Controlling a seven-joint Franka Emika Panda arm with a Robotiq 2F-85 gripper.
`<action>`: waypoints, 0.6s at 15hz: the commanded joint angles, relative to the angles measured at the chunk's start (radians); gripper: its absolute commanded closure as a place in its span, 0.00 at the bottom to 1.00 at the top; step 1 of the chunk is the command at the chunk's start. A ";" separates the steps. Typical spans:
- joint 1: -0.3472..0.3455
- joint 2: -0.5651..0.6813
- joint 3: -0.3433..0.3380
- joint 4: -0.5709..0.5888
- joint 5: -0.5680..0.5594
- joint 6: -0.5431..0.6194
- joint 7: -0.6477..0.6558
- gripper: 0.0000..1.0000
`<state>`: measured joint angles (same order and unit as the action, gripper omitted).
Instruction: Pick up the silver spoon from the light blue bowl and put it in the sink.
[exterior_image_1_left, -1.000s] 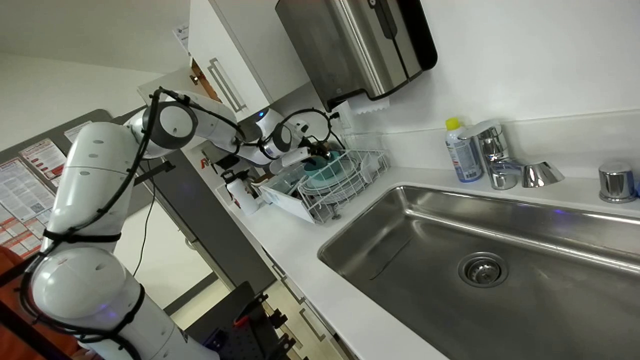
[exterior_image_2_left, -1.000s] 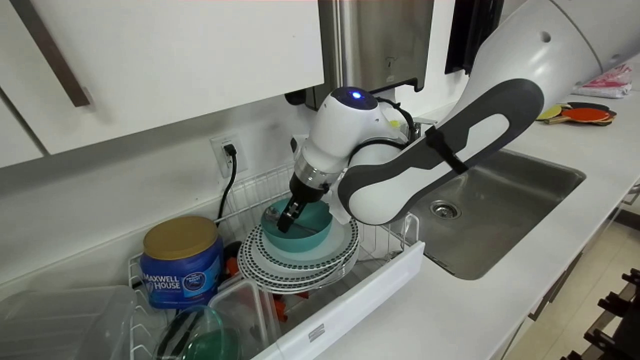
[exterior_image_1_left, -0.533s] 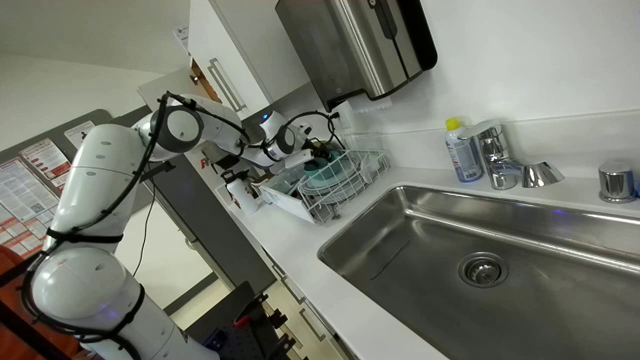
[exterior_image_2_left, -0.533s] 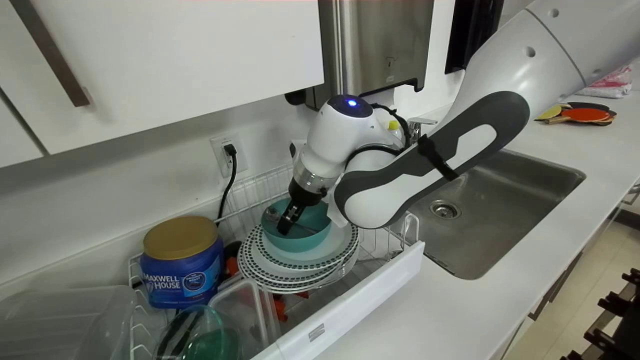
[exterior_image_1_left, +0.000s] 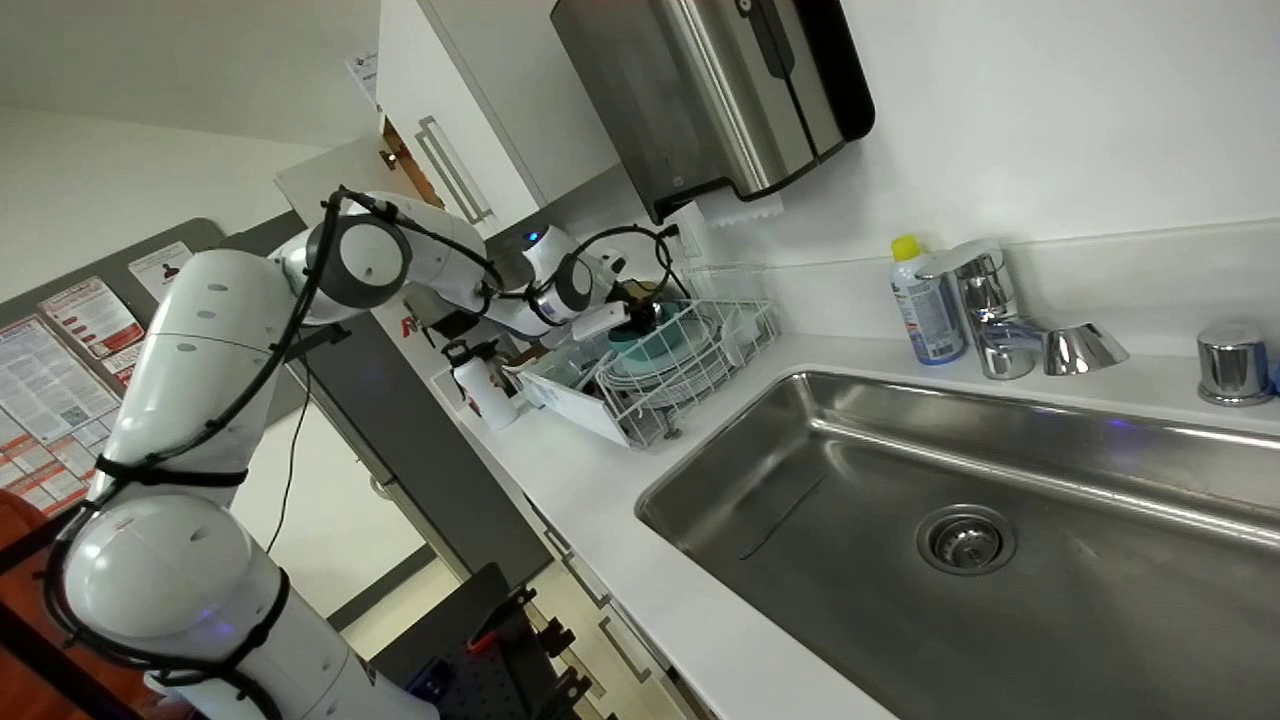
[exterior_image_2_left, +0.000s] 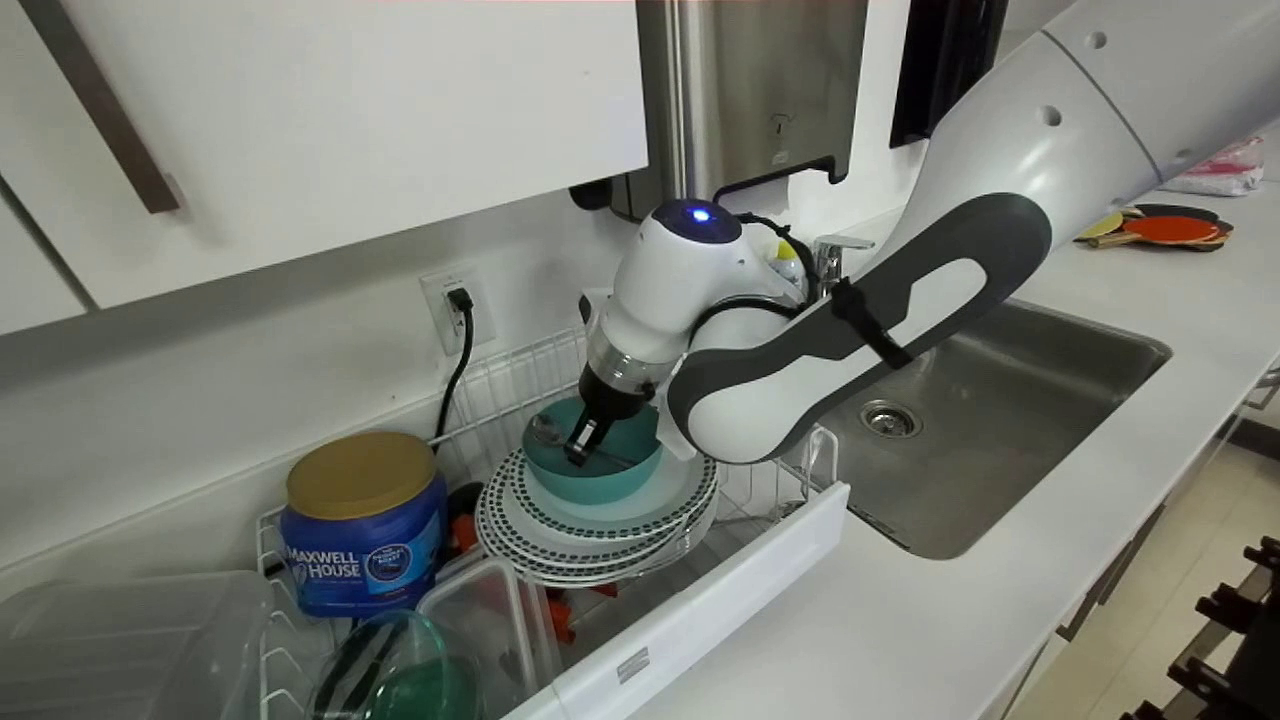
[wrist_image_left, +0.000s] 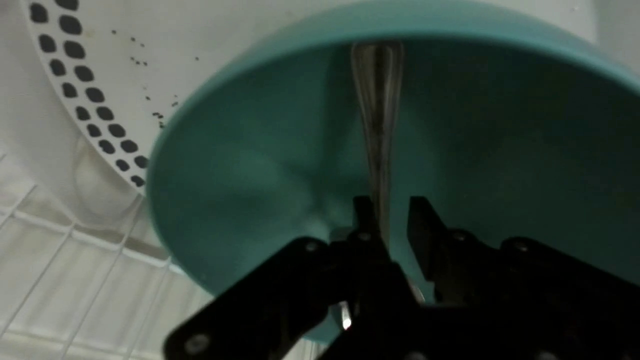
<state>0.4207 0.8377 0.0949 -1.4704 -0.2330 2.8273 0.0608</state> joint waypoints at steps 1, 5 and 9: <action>0.001 -0.021 -0.002 0.007 0.014 -0.044 -0.020 1.00; 0.002 -0.068 -0.014 -0.032 0.026 -0.036 0.017 0.98; -0.005 -0.115 -0.027 -0.063 0.063 -0.033 0.066 0.98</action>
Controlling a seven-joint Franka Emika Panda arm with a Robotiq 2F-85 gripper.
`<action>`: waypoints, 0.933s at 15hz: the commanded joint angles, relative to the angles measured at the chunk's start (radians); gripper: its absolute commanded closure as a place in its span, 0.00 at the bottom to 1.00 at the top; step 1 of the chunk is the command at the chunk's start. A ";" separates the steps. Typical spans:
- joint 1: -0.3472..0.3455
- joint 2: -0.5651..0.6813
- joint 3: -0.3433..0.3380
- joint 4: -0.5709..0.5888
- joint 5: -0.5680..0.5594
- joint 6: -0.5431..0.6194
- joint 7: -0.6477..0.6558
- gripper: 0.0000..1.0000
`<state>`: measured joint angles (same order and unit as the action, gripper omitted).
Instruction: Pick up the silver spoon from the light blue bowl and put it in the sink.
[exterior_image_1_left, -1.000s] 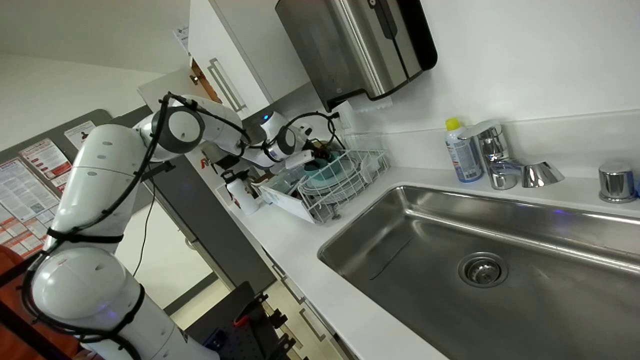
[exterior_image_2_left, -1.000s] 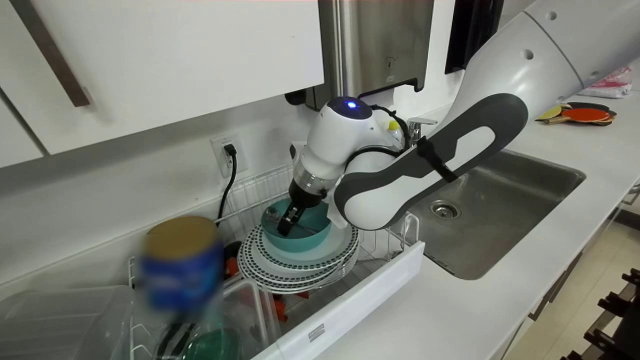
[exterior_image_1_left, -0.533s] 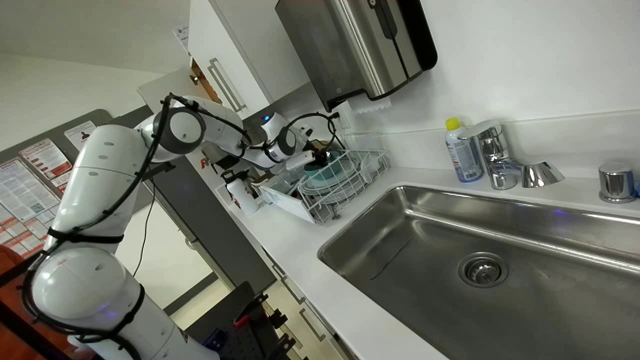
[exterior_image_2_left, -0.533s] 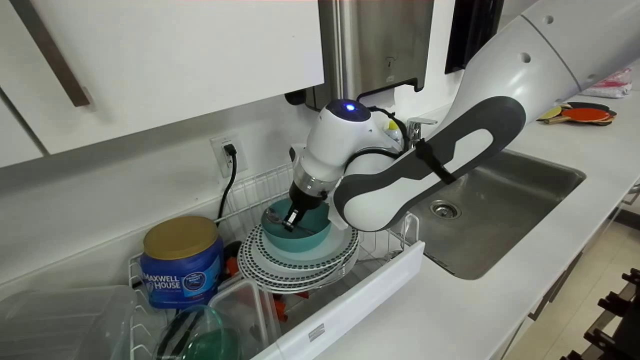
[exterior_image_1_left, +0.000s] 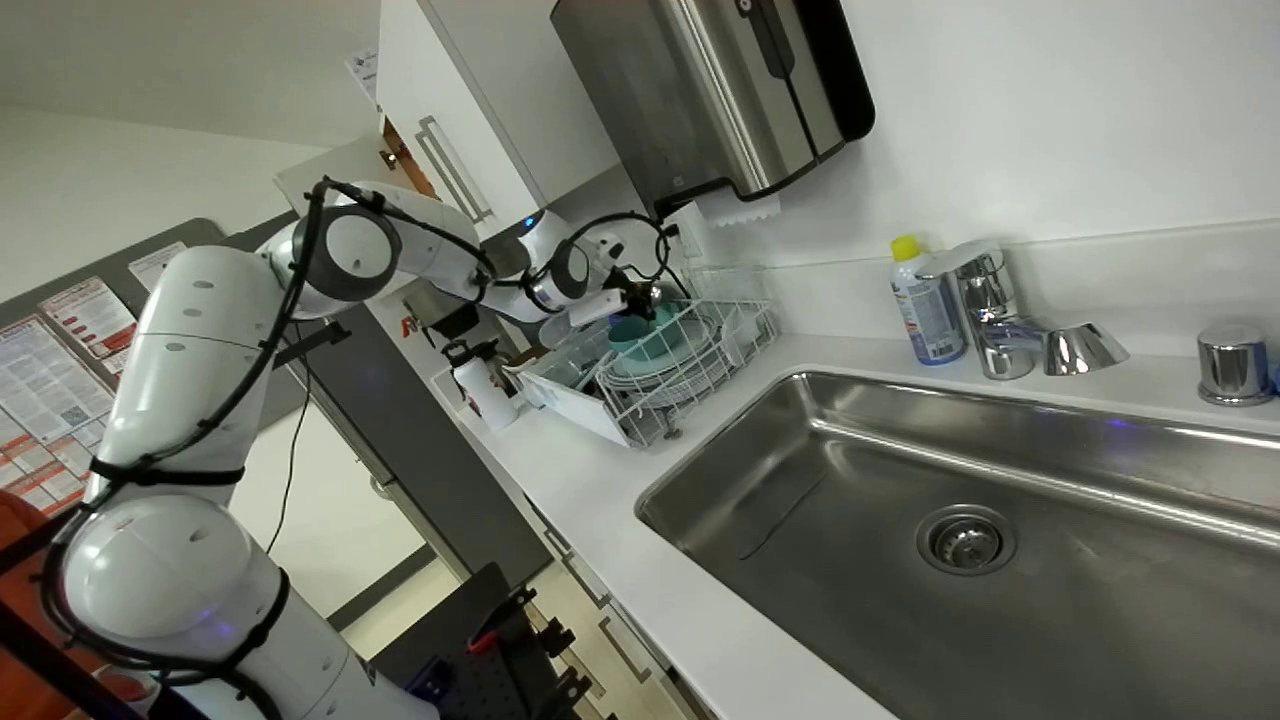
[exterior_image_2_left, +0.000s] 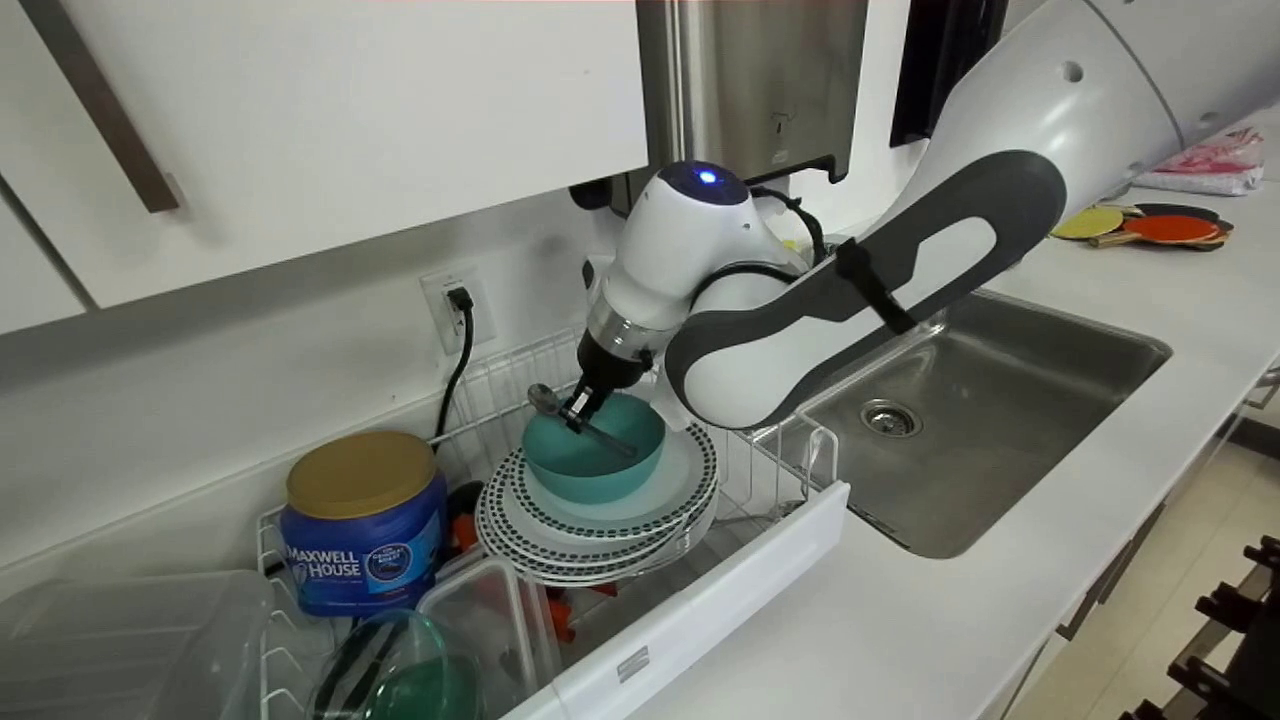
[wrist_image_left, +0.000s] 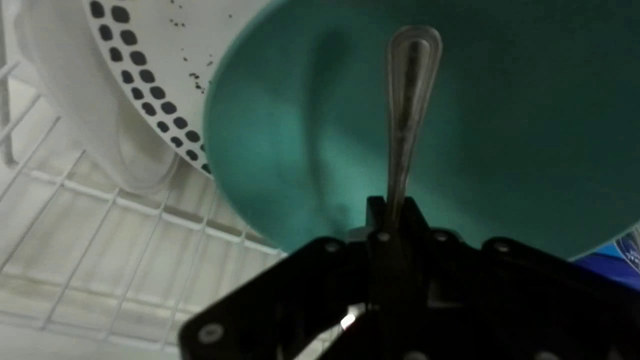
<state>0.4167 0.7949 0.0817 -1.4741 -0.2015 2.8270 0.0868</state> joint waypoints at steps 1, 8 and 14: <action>-0.003 -0.080 -0.015 -0.065 0.042 -0.031 0.050 0.98; -0.016 -0.121 -0.013 -0.113 0.104 0.000 0.112 0.98; -0.048 -0.188 0.014 -0.211 0.171 0.053 0.131 0.98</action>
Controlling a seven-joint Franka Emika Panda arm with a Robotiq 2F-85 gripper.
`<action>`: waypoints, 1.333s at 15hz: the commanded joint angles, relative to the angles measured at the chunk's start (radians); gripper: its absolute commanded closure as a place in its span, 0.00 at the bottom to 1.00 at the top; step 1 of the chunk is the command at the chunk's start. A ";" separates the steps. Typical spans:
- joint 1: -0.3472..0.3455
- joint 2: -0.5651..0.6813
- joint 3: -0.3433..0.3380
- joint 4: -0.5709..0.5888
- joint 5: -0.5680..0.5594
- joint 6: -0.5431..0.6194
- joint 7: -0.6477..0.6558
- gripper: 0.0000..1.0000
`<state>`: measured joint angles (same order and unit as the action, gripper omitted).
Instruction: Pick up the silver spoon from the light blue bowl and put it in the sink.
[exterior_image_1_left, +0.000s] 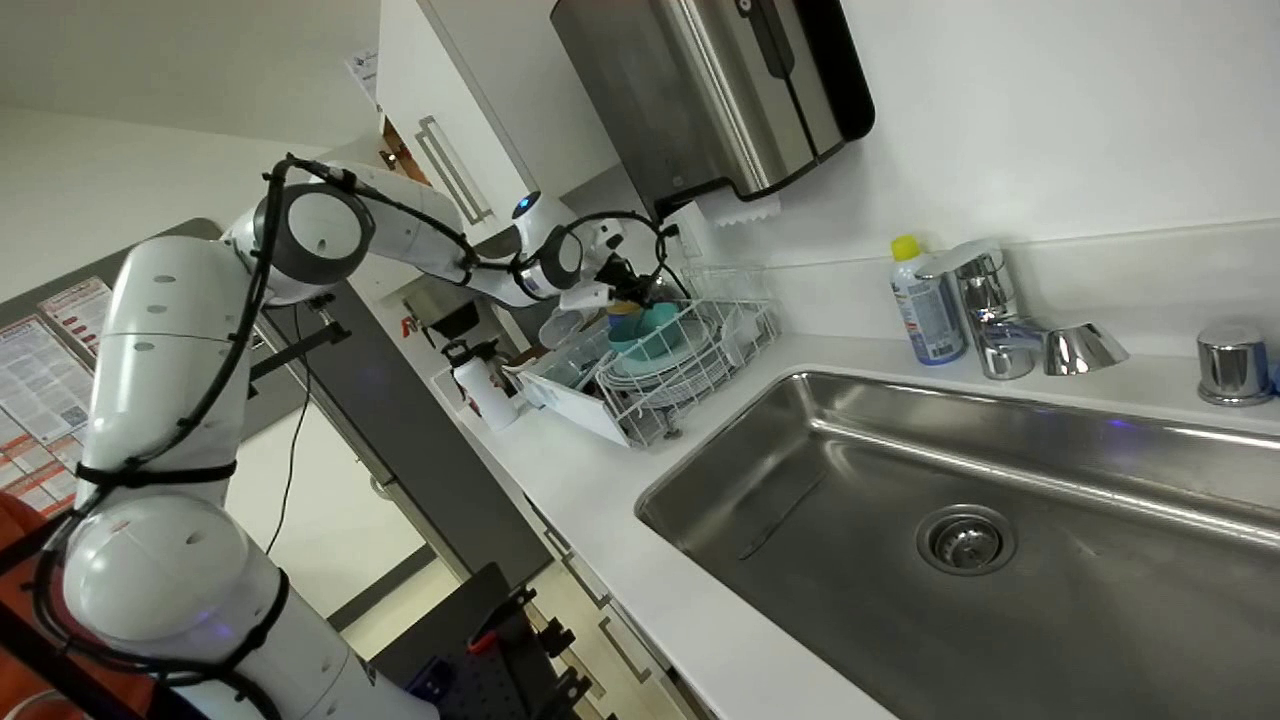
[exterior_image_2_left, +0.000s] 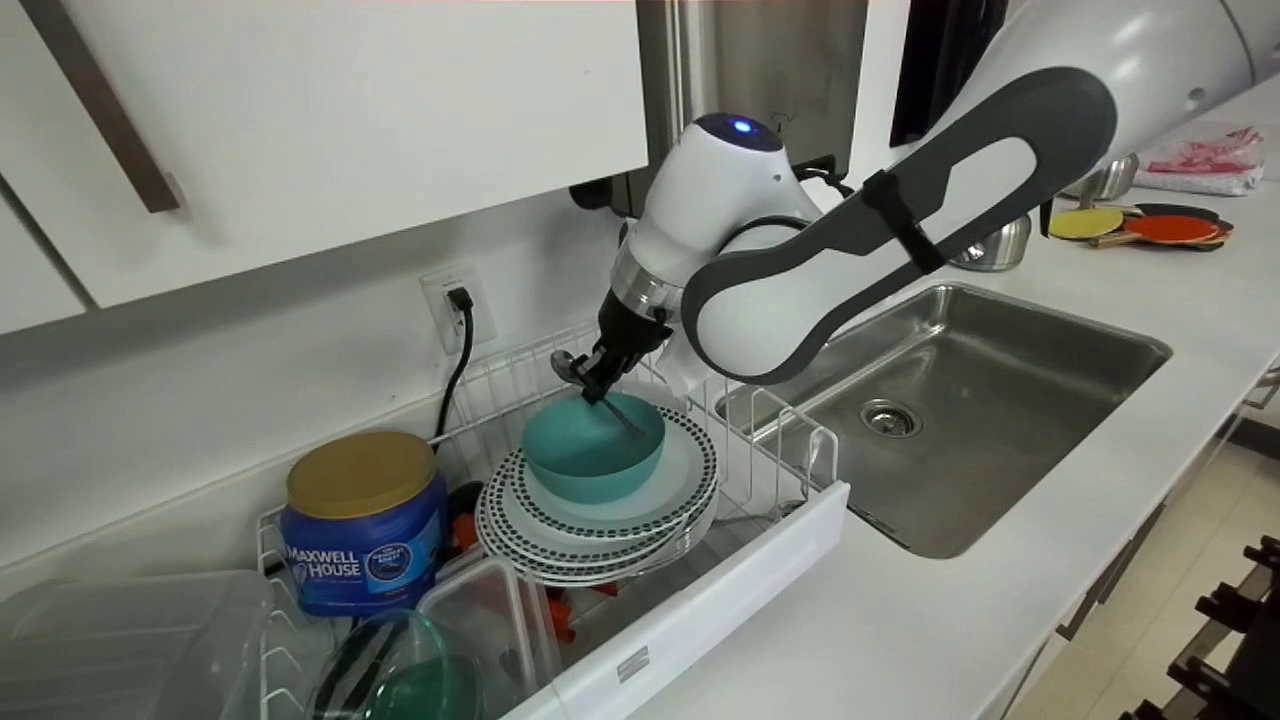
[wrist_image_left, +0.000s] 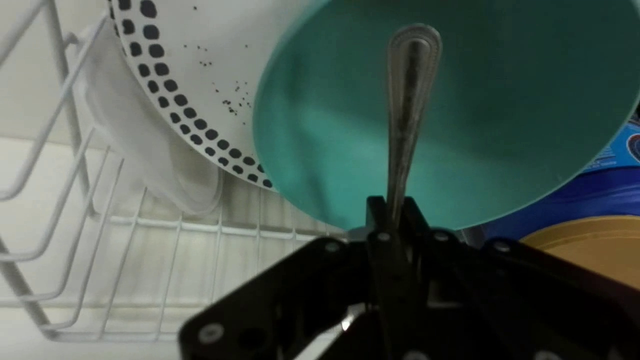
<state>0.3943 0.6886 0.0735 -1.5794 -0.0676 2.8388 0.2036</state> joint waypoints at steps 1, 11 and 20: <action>-0.026 -0.096 0.019 -0.126 0.049 0.059 0.019 0.98; -0.075 -0.259 0.074 -0.357 0.193 0.338 0.019 0.98; 0.265 -0.507 -0.442 -0.666 0.136 0.415 0.079 0.98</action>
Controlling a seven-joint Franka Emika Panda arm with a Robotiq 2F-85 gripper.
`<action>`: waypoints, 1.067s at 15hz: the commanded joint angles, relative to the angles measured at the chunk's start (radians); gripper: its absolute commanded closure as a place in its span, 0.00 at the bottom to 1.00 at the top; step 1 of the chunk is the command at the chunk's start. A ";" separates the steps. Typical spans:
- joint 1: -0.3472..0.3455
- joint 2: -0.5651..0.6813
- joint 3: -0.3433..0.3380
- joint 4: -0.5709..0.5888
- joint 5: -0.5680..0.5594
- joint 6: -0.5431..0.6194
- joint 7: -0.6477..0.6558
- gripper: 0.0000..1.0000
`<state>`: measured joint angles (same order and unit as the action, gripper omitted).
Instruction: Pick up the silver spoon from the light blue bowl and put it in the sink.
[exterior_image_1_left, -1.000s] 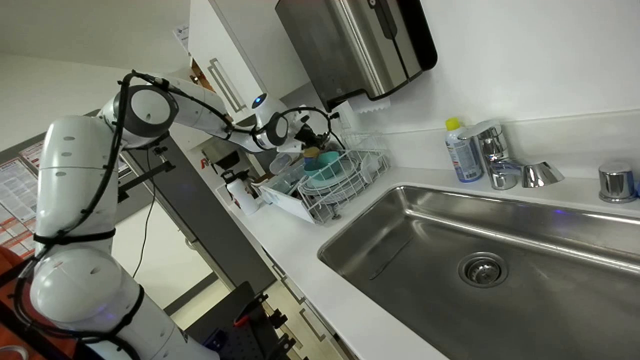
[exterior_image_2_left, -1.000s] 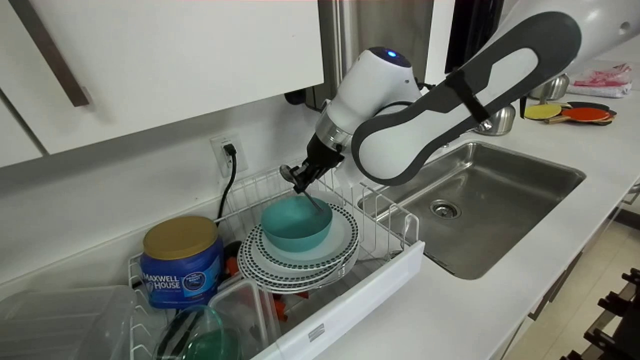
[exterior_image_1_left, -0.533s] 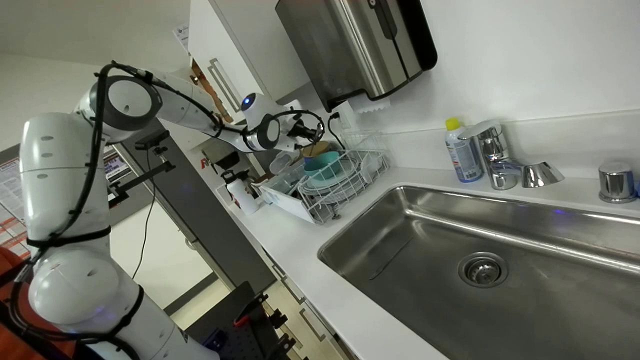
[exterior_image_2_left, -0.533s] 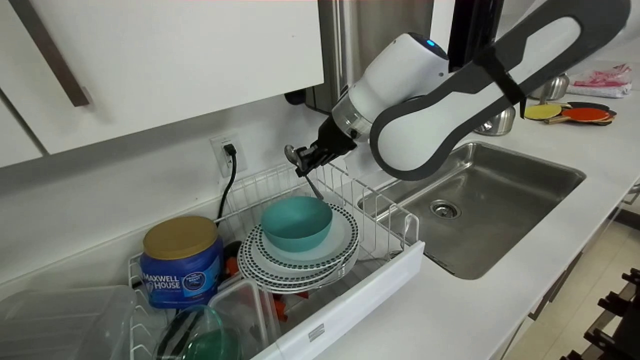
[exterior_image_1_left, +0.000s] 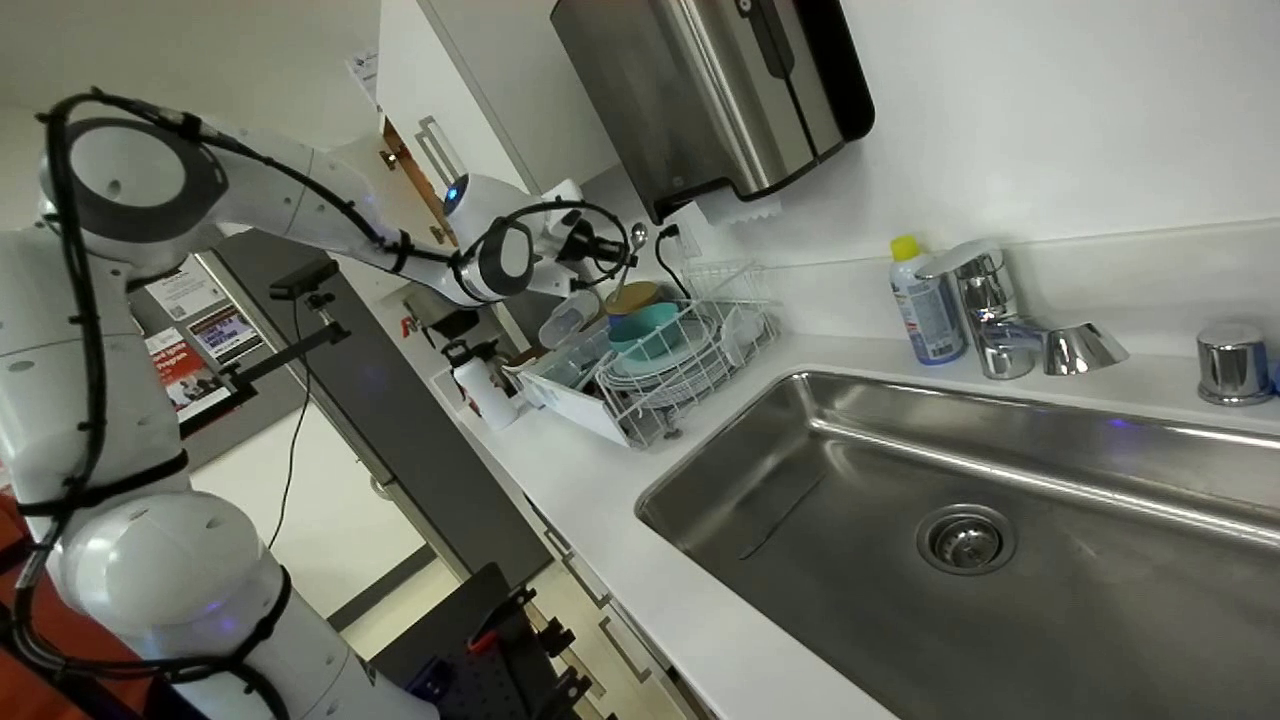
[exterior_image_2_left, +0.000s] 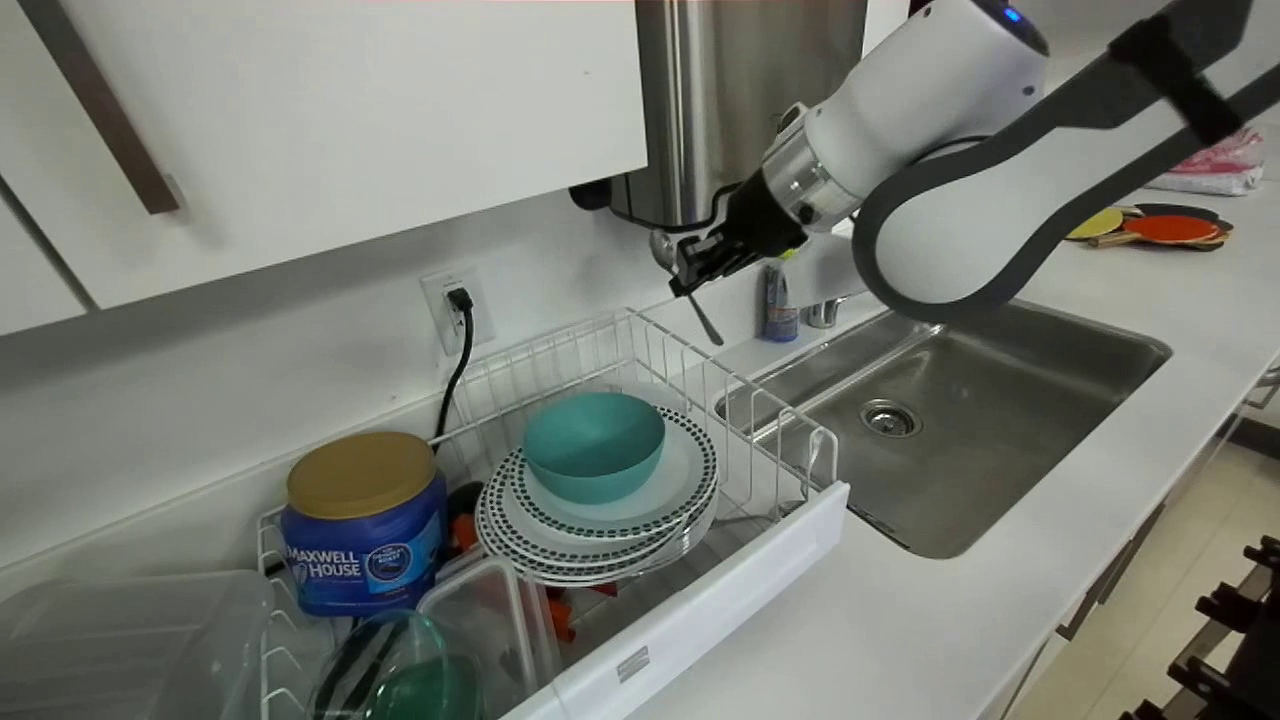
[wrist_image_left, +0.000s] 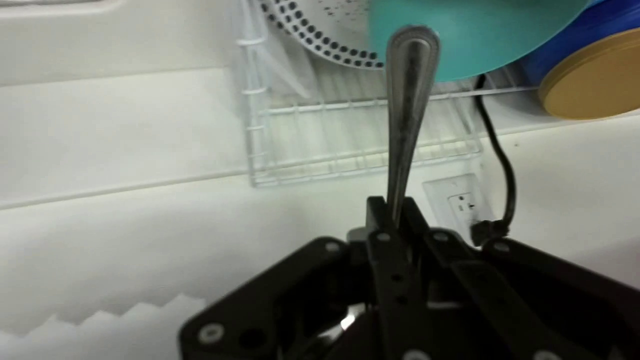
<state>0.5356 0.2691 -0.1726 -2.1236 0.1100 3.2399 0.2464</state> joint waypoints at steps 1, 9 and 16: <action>0.170 -0.088 -0.277 -0.133 -0.060 0.008 0.035 0.98; 0.646 0.064 -0.929 -0.121 -0.245 -0.216 0.182 0.98; 0.955 0.049 -1.157 -0.158 -0.331 -0.478 0.287 0.98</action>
<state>1.4953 0.3181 -1.3328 -2.2823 -0.2216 2.7588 0.5359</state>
